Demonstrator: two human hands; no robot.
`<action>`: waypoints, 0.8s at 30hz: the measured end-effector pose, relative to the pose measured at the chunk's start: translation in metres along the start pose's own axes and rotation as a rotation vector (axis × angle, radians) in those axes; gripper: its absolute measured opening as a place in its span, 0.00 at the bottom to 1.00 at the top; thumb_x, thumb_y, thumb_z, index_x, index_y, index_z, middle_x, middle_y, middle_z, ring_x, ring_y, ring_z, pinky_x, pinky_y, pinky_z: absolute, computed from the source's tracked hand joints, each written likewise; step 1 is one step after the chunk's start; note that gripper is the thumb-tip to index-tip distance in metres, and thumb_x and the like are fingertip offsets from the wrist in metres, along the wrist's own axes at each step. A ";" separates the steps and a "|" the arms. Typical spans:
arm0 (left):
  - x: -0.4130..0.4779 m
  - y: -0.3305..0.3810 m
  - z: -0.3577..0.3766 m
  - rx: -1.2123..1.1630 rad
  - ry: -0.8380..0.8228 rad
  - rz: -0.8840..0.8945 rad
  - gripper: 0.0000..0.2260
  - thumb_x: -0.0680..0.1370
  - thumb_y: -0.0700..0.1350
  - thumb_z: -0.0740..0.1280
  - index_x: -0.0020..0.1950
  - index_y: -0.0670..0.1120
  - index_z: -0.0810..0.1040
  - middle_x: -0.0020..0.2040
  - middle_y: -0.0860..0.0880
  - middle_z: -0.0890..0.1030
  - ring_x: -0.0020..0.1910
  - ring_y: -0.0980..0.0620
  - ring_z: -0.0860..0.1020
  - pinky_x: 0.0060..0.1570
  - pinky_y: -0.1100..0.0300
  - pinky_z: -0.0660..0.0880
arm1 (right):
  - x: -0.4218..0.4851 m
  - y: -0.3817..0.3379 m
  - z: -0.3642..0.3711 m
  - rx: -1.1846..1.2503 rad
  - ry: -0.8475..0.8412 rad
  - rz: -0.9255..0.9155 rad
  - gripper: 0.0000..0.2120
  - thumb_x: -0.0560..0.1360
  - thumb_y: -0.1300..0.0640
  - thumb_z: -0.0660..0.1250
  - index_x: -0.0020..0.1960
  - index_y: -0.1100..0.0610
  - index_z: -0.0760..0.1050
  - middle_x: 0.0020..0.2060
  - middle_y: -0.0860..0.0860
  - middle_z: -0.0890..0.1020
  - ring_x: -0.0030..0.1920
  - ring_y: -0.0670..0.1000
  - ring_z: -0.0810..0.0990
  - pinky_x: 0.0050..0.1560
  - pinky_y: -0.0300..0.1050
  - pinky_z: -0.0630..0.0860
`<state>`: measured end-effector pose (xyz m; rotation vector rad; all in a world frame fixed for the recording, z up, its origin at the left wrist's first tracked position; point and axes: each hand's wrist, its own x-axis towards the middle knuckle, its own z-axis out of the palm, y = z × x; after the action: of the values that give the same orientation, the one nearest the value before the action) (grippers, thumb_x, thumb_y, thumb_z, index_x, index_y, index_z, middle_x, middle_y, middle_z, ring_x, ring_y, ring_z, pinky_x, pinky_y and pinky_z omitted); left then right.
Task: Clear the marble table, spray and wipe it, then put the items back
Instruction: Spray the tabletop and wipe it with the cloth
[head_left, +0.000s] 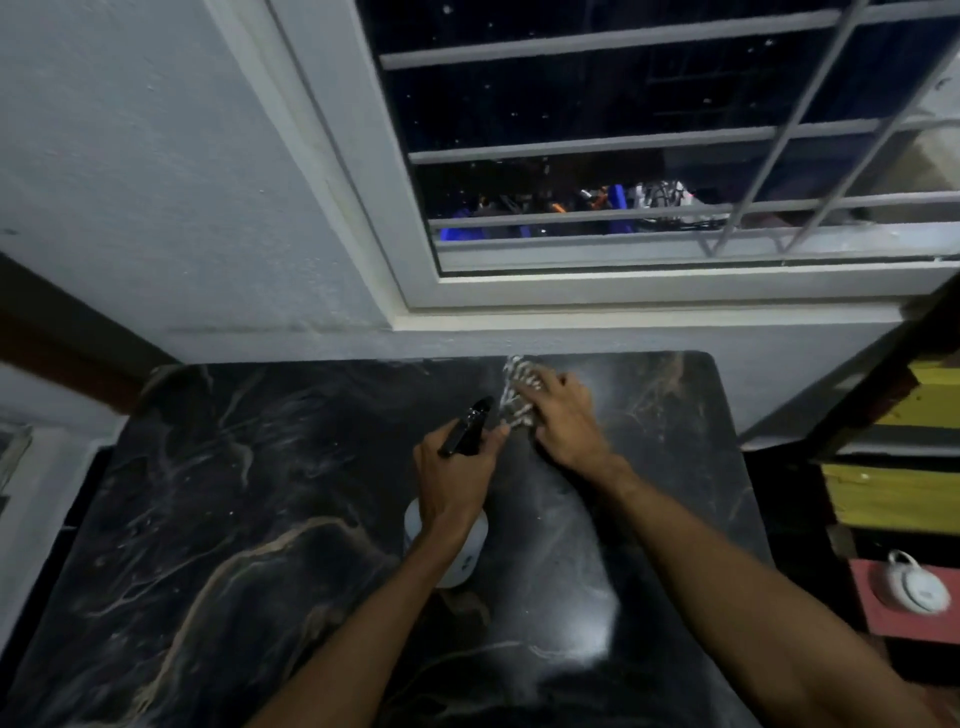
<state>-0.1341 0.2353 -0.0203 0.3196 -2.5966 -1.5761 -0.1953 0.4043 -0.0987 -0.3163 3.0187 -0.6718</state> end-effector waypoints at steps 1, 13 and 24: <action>0.003 -0.003 -0.008 -0.012 0.013 -0.012 0.14 0.73 0.48 0.79 0.33 0.43 0.80 0.30 0.50 0.82 0.31 0.53 0.80 0.37 0.51 0.80 | 0.012 0.003 0.000 0.045 0.053 0.172 0.30 0.73 0.61 0.64 0.74 0.48 0.69 0.75 0.51 0.66 0.59 0.60 0.69 0.60 0.50 0.65; 0.039 -0.068 -0.148 -0.043 0.187 -0.156 0.18 0.75 0.49 0.76 0.28 0.49 0.76 0.26 0.54 0.78 0.29 0.57 0.78 0.33 0.58 0.76 | 0.043 -0.114 0.050 0.009 0.095 0.290 0.34 0.65 0.67 0.66 0.71 0.51 0.73 0.73 0.53 0.69 0.54 0.62 0.69 0.56 0.54 0.68; 0.070 -0.151 -0.306 -0.006 0.311 -0.374 0.13 0.73 0.52 0.76 0.35 0.46 0.80 0.36 0.46 0.83 0.39 0.46 0.81 0.41 0.56 0.76 | 0.045 -0.220 0.103 -0.025 0.122 0.381 0.25 0.69 0.65 0.70 0.66 0.55 0.77 0.69 0.60 0.71 0.52 0.66 0.69 0.55 0.58 0.69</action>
<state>-0.1271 -0.1130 -0.0141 1.0119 -2.3855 -1.4820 -0.1898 0.1574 -0.0988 0.3045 3.0674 -0.6386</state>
